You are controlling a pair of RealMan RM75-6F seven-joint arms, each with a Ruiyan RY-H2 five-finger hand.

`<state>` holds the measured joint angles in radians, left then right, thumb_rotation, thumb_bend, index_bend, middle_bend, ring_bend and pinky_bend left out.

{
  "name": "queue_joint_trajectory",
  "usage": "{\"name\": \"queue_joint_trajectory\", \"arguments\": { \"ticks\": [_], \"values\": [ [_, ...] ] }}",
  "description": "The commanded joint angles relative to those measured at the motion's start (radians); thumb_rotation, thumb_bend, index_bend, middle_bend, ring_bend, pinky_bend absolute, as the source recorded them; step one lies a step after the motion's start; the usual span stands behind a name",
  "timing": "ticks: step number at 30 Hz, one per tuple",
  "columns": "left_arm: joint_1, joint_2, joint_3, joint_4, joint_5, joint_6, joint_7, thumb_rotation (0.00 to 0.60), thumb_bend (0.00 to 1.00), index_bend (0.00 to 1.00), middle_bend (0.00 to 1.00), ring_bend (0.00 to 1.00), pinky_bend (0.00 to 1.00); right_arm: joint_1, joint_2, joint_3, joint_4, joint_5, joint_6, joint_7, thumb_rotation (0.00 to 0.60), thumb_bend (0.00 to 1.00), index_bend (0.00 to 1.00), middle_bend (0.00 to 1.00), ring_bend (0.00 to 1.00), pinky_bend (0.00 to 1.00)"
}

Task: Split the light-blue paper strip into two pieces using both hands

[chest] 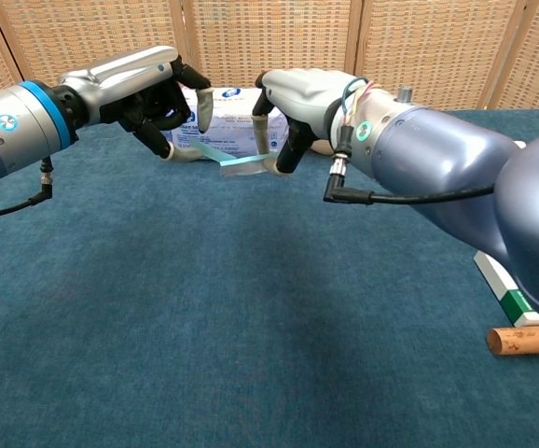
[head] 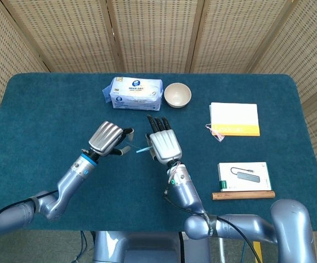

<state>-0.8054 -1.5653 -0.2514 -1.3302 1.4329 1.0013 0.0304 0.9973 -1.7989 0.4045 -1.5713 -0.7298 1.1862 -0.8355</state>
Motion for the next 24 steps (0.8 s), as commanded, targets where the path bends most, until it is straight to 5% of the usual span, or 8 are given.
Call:
{"name": "queue_joint_trajectory", "arguments": {
  "ticks": [1,24],
  "values": [
    [-0.006,-0.005,0.0,0.001,-0.01,-0.001,0.009,0.6,0.27,0.56,0.92,1.0,0.95,0.001,0.004,-0.002,-0.003,0.003,0.002,0.003,0.6,0.5,0.69,0.0,0.0,0.0],
    [-0.03,-0.033,0.018,0.002,-0.043,0.012,0.085,0.6,0.47,0.71,0.92,1.0,0.95,0.008,0.038,-0.017,-0.035,0.012,0.019,0.025,0.6,0.52,0.69,0.0,0.0,0.0]
  ]
}}
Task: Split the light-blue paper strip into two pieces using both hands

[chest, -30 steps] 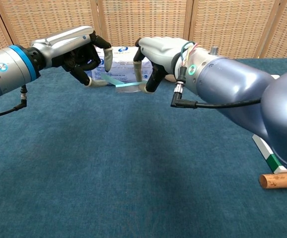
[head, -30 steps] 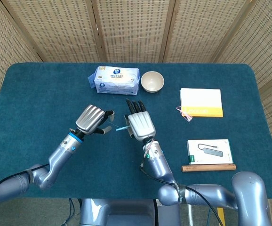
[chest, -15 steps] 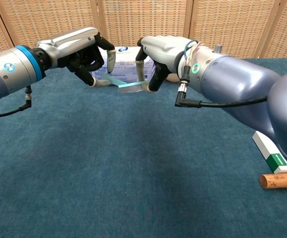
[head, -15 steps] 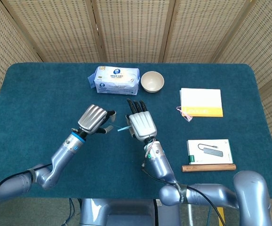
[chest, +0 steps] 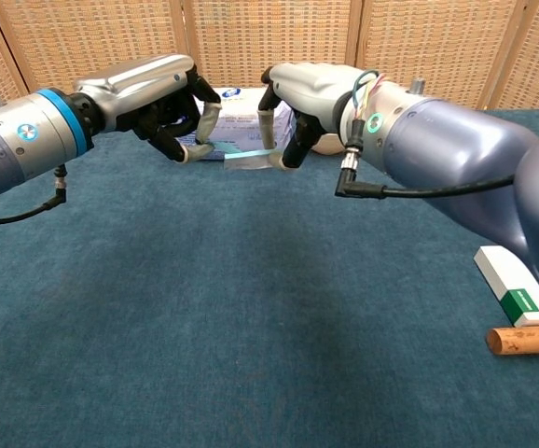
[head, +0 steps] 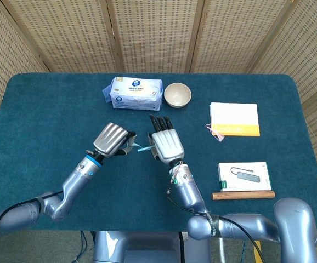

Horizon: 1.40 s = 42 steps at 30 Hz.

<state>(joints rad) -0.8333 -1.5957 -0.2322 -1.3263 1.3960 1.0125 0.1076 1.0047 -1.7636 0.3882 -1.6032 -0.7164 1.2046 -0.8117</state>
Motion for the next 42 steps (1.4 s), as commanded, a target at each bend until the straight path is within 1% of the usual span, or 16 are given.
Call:
{"name": "queue_joint_trajectory", "arguments": {
  "ticks": [1,8,14,19,23,24,25,27,28,29,30,31,32,34,38,42],
  "values": [
    [-0.003,-0.004,-0.002,-0.002,-0.009,0.002,0.011,0.6,0.48,0.72,0.92,1.0,0.95,0.0,0.005,-0.002,-0.004,-0.002,0.001,0.003,0.6,0.52,0.69,0.0,0.0,0.0],
    [0.015,0.006,0.016,0.011,-0.016,0.018,0.013,0.6,0.56,0.78,0.93,1.0,0.95,-0.006,0.018,-0.019,0.018,-0.012,-0.002,0.016,0.6,0.52,0.69,0.0,0.0,0.0],
    [0.051,0.039,0.042,0.074,-0.001,0.042,-0.056,0.6,0.62,0.78,0.93,1.0,0.95,-0.023,0.036,-0.038,0.052,-0.022,-0.024,0.053,0.6,0.52,0.69,0.0,0.0,0.0],
    [0.08,0.084,0.072,0.11,0.023,0.054,-0.123,0.6,0.62,0.78,0.93,1.0,0.95,-0.033,0.044,-0.047,0.076,-0.025,-0.034,0.072,0.6,0.52,0.69,0.0,0.0,0.0],
    [0.1,0.131,0.093,0.128,0.053,0.077,-0.149,0.6,0.61,0.78,0.93,1.0,0.95,-0.04,0.048,-0.054,0.093,-0.021,-0.037,0.078,0.6,0.52,0.69,0.0,0.0,0.0],
    [0.105,0.144,0.097,0.13,0.058,0.082,-0.157,0.6,0.6,0.78,0.93,0.99,0.95,-0.043,0.049,-0.056,0.099,-0.018,-0.039,0.08,0.6,0.52,0.69,0.0,0.0,0.0],
    [0.11,0.156,0.1,0.131,0.063,0.088,-0.162,0.6,0.56,0.77,0.91,0.99,0.95,-0.045,0.049,-0.058,0.103,-0.017,-0.041,0.083,0.6,0.52,0.69,0.0,0.0,0.0],
    [0.124,0.185,0.105,0.136,0.076,0.113,-0.171,0.6,0.39,0.7,0.82,0.94,0.95,-0.051,0.049,-0.067,0.113,-0.014,-0.047,0.087,0.6,0.52,0.69,0.0,0.0,0.0],
    [0.13,0.194,0.105,0.14,0.082,0.129,-0.176,0.6,0.23,0.61,0.72,0.85,0.93,-0.054,0.048,-0.072,0.118,-0.013,-0.049,0.089,0.6,0.52,0.69,0.0,0.0,0.0],
    [0.137,0.202,0.106,0.144,0.088,0.144,-0.183,0.6,0.1,0.52,0.6,0.74,0.9,-0.057,0.047,-0.077,0.122,-0.013,-0.051,0.09,0.6,0.52,0.69,0.0,0.0,0.0],
    [0.144,0.21,0.106,0.144,0.091,0.155,-0.191,0.6,0.05,0.46,0.51,0.66,0.87,-0.06,0.045,-0.083,0.125,-0.011,-0.054,0.091,0.6,0.52,0.69,0.0,0.0,0.0],
    [0.152,0.221,0.105,0.141,0.092,0.168,-0.199,0.6,0.0,0.39,0.39,0.54,0.82,-0.064,0.041,-0.091,0.129,-0.007,-0.058,0.092,0.6,0.52,0.69,0.0,0.0,0.0],
    [0.158,0.23,0.105,0.136,0.096,0.182,-0.203,0.6,0.0,0.34,0.29,0.46,0.77,-0.067,0.037,-0.098,0.132,-0.004,-0.061,0.092,0.6,0.52,0.69,0.0,0.0,0.0],
    [0.169,0.245,0.102,0.126,0.1,0.205,-0.211,0.6,0.0,0.29,0.19,0.39,0.71,-0.073,0.027,-0.117,0.139,0.001,-0.07,0.087,0.6,0.52,0.69,0.0,0.0,0.0],
    [0.195,0.274,0.1,0.095,0.108,0.25,-0.23,0.6,0.0,0.26,0.11,0.34,0.7,-0.079,-0.002,-0.151,0.164,-0.008,-0.078,0.078,0.6,0.52,0.69,0.0,0.0,0.0],
    [0.212,0.294,0.114,0.083,0.115,0.256,-0.215,0.6,0.0,0.24,0.08,0.32,0.7,-0.083,-0.033,-0.159,0.192,-0.007,-0.082,0.079,0.6,0.52,0.69,0.0,0.0,0.0]
  ]
}}
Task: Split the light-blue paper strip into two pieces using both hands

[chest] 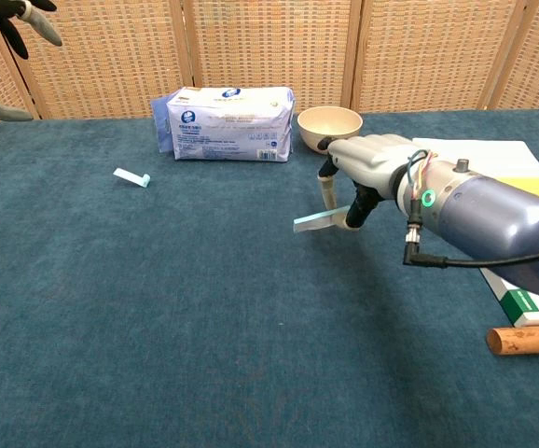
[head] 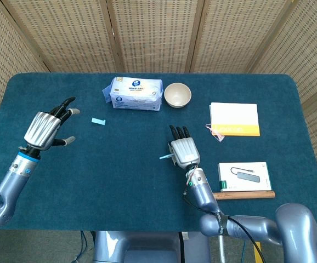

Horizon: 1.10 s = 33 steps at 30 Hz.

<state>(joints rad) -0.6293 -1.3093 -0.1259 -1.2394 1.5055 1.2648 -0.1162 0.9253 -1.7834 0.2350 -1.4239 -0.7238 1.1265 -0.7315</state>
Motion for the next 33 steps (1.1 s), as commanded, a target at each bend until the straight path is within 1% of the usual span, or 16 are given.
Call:
{"name": "queue_joint_trajectory", "arguments": {
  "ticks": [1,5,6,7,8,9,10,11,12,17,20,23,25,27,30,33],
  "values": [
    [0.012,0.009,0.011,-0.003,0.007,0.005,0.013,0.6,0.0,0.24,0.07,0.32,0.7,-0.004,-0.019,-0.007,0.017,0.001,-0.005,-0.001,0.6,0.52,0.69,0.0,0.0,0.0],
    [0.025,0.011,0.02,0.008,0.006,0.006,0.014,0.6,0.0,0.22,0.06,0.31,0.7,-0.008,-0.029,-0.009,0.026,0.003,-0.01,-0.003,0.6,0.52,0.69,0.0,0.0,0.0],
    [0.027,0.01,0.021,0.012,0.006,0.008,0.014,0.6,0.0,0.22,0.05,0.31,0.69,-0.009,-0.03,-0.008,0.028,0.002,-0.011,-0.001,0.6,0.5,0.68,0.0,0.0,0.0],
    [0.029,0.01,0.021,0.015,0.006,0.009,0.013,0.6,0.0,0.21,0.05,0.3,0.68,-0.01,-0.032,-0.007,0.03,0.003,-0.012,0.0,0.6,0.39,0.6,0.0,0.0,0.0],
    [0.031,0.01,0.021,0.016,0.005,0.009,0.01,0.6,0.0,0.21,0.04,0.3,0.66,-0.011,-0.032,-0.008,0.032,0.005,-0.014,-0.001,0.6,0.24,0.44,0.0,0.0,0.0],
    [0.032,0.01,0.021,0.017,0.004,0.009,0.007,0.6,0.0,0.21,0.04,0.3,0.65,-0.012,-0.032,-0.009,0.032,0.008,-0.017,-0.003,0.6,0.13,0.3,0.0,0.0,0.0],
    [0.034,0.012,0.02,0.018,0.002,0.007,0.005,0.6,0.0,0.21,0.04,0.3,0.65,-0.013,-0.027,-0.013,0.029,0.017,-0.028,-0.01,0.6,0.01,0.12,0.0,0.0,0.0],
    [0.034,0.013,0.02,0.018,0.002,0.007,0.004,0.6,0.0,0.21,0.04,0.3,0.64,-0.014,-0.02,-0.015,0.023,0.025,-0.037,-0.017,0.6,0.0,0.02,0.0,0.0,0.0],
    [0.035,0.014,0.02,0.018,0.003,0.007,0.004,0.6,0.0,0.21,0.04,0.3,0.63,-0.014,-0.01,-0.016,0.014,0.037,-0.043,-0.028,0.6,0.0,0.0,0.0,0.0,0.0],
    [0.042,0.024,0.014,0.012,0.007,0.021,0.002,0.6,0.0,0.2,0.03,0.29,0.61,-0.023,0.031,0.005,-0.048,0.017,-0.042,0.002,0.6,0.0,0.0,0.0,0.0,0.0],
    [0.051,0.039,0.008,-0.004,0.004,0.035,-0.003,0.6,0.0,0.2,0.02,0.28,0.57,-0.038,0.07,0.008,-0.105,-0.029,-0.014,0.022,0.6,0.0,0.0,0.0,0.0,0.0],
    [0.072,0.064,0.003,-0.027,-0.004,0.059,-0.011,0.6,0.0,0.19,0.0,0.25,0.51,-0.069,0.133,-0.002,-0.169,-0.098,0.016,0.059,0.6,0.0,0.0,0.0,0.0,0.0],
    [0.098,0.091,0.003,-0.054,-0.017,0.078,-0.018,0.6,0.0,0.17,0.0,0.21,0.44,-0.105,0.196,-0.027,-0.203,-0.179,0.036,0.109,0.6,0.0,0.0,0.0,0.0,0.0],
    [0.132,0.116,0.006,-0.079,-0.034,0.1,-0.021,0.6,0.0,0.15,0.0,0.17,0.38,-0.148,0.258,-0.063,-0.202,-0.281,0.066,0.173,0.6,0.0,0.0,0.0,0.0,0.0],
    [0.19,0.144,0.014,-0.11,-0.066,0.137,-0.02,0.6,0.0,0.13,0.0,0.1,0.31,-0.217,0.329,-0.116,-0.159,-0.424,0.125,0.291,0.6,0.0,0.0,0.0,0.0,0.0],
    [0.253,0.162,0.024,-0.144,-0.117,0.16,-0.035,0.6,0.0,0.08,0.0,0.02,0.21,-0.294,0.389,-0.161,-0.116,-0.511,0.204,0.398,0.6,0.0,0.0,0.0,0.0,0.0]
  ]
}}
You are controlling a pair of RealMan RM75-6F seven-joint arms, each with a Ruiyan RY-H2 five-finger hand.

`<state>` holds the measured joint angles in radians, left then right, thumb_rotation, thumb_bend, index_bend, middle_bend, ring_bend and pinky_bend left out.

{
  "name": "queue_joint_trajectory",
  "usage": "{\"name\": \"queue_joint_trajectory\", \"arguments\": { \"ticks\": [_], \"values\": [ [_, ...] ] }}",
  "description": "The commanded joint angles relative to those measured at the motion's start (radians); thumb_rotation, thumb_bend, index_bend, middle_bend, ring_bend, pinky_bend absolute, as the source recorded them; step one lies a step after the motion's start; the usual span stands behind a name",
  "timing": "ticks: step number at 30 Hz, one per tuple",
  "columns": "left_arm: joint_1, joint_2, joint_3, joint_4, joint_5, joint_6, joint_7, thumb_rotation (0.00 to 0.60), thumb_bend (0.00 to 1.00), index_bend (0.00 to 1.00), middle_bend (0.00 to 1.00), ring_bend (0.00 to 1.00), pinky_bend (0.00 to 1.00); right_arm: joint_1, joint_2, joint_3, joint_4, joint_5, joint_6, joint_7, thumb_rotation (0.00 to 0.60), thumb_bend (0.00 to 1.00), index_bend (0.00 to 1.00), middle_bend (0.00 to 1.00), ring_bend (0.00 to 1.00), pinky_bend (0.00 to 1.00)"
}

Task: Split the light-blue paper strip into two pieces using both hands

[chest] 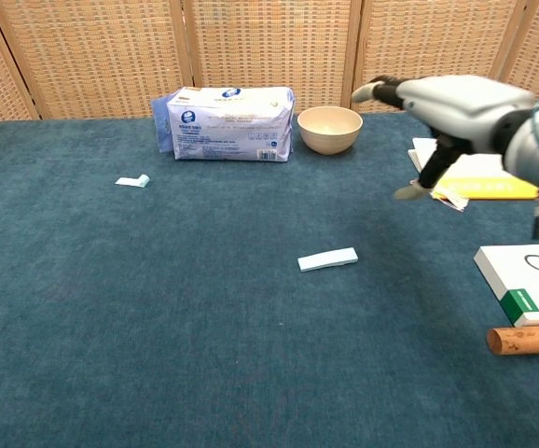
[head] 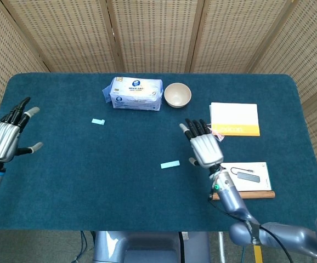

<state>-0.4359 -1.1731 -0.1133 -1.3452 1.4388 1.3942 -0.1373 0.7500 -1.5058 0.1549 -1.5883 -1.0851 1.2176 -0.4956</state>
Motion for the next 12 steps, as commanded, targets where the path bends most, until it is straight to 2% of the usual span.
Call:
{"name": "queue_joint_trajectory", "arguments": {
  "ticks": [1,5,12],
  "values": [
    [0.094,0.033,0.018,-0.055,-0.079,0.043,-0.024,0.6,0.0,0.05,0.0,0.0,0.16,-0.158,0.135,-0.102,0.065,-0.188,0.159,0.204,0.6,0.0,0.0,0.0,0.0,0.0],
    [0.185,0.035,0.035,-0.098,-0.133,0.093,-0.058,0.6,0.0,0.0,0.0,0.0,0.02,-0.276,0.183,-0.158,0.101,-0.276,0.297,0.331,0.6,0.0,0.0,0.0,0.0,0.0],
    [0.3,0.034,0.063,-0.18,-0.152,0.178,-0.083,0.6,0.0,0.0,0.0,0.0,0.0,-0.417,0.209,-0.213,0.123,-0.359,0.444,0.424,0.6,0.0,0.0,0.0,0.0,0.0]
  ]
}}
